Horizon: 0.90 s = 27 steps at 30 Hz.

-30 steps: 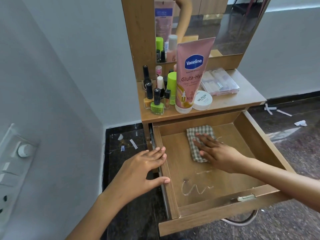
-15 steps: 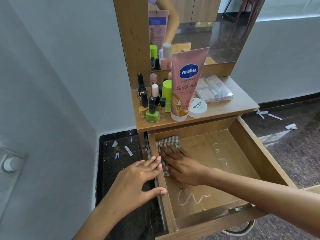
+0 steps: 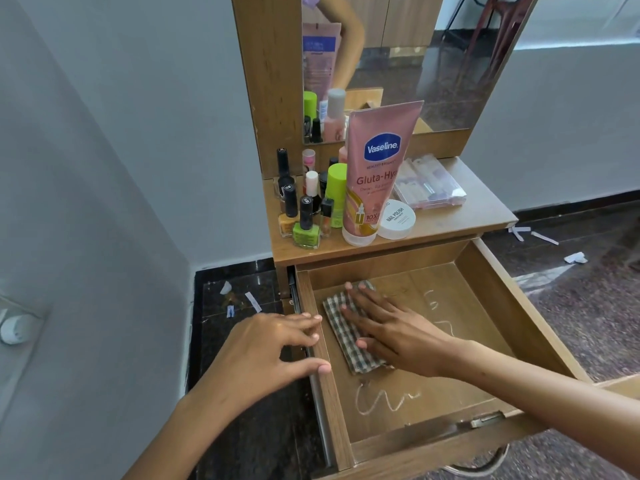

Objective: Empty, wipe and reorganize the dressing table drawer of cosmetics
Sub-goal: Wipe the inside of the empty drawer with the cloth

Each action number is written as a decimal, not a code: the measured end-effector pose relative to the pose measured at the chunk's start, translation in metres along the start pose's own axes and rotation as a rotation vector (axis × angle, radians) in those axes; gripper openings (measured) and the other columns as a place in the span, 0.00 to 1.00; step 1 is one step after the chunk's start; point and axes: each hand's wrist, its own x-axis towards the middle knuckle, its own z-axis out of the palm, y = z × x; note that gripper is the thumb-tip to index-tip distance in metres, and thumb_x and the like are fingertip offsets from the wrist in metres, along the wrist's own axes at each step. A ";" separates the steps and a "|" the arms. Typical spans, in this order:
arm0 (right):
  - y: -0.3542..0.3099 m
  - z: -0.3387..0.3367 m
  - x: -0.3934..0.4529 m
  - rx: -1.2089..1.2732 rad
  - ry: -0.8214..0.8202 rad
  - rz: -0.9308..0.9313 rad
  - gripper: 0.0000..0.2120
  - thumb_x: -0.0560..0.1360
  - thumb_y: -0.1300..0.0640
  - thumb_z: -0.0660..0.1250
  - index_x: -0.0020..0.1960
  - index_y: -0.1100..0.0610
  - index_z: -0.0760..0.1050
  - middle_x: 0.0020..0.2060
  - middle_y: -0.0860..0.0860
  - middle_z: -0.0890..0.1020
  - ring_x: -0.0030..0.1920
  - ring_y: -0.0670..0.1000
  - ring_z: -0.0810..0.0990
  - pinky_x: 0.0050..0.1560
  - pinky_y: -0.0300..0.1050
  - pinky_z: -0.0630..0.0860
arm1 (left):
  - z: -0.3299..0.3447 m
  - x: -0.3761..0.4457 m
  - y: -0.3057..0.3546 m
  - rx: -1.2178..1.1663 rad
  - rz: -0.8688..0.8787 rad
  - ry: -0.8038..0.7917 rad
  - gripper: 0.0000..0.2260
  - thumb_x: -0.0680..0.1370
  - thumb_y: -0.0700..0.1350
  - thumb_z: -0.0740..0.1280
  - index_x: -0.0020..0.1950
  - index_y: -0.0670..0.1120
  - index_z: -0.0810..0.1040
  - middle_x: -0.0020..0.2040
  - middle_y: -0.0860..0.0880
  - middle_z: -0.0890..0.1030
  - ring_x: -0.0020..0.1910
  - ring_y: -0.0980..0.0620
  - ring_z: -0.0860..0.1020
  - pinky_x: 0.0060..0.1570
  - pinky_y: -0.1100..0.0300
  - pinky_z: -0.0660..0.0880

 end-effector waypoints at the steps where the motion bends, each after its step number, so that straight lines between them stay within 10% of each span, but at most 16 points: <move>1: -0.001 0.001 0.003 0.017 -0.022 0.001 0.32 0.76 0.36 0.38 0.76 0.49 0.39 0.74 0.49 0.33 0.74 0.47 0.30 0.73 0.42 0.35 | -0.001 0.004 0.000 0.009 -0.003 0.015 0.30 0.64 0.69 0.63 0.62 0.57 0.74 0.64 0.66 0.67 0.62 0.74 0.61 0.63 0.70 0.57; 6: -0.011 0.006 0.024 0.027 -0.084 -0.024 0.35 0.74 0.36 0.34 0.76 0.51 0.35 0.73 0.49 0.32 0.73 0.47 0.29 0.70 0.40 0.31 | 0.000 0.018 -0.001 0.169 0.023 -0.143 0.42 0.68 0.67 0.64 0.74 0.52 0.49 0.71 0.60 0.45 0.69 0.66 0.44 0.64 0.69 0.39; 20: 0.021 0.003 0.011 -0.004 0.006 0.058 0.31 0.75 0.41 0.36 0.76 0.50 0.43 0.74 0.46 0.40 0.75 0.47 0.39 0.73 0.45 0.41 | 0.006 0.011 -0.004 0.045 -0.002 -0.118 0.41 0.66 0.68 0.61 0.73 0.56 0.50 0.72 0.63 0.44 0.68 0.70 0.41 0.58 0.78 0.35; 27: 0.082 -0.001 -0.037 -0.002 -0.039 0.471 0.26 0.82 0.51 0.50 0.76 0.49 0.43 0.71 0.48 0.35 0.75 0.56 0.35 0.76 0.51 0.48 | 0.007 0.014 -0.004 0.090 0.000 -0.126 0.41 0.66 0.69 0.59 0.74 0.55 0.49 0.73 0.61 0.44 0.70 0.67 0.42 0.65 0.70 0.40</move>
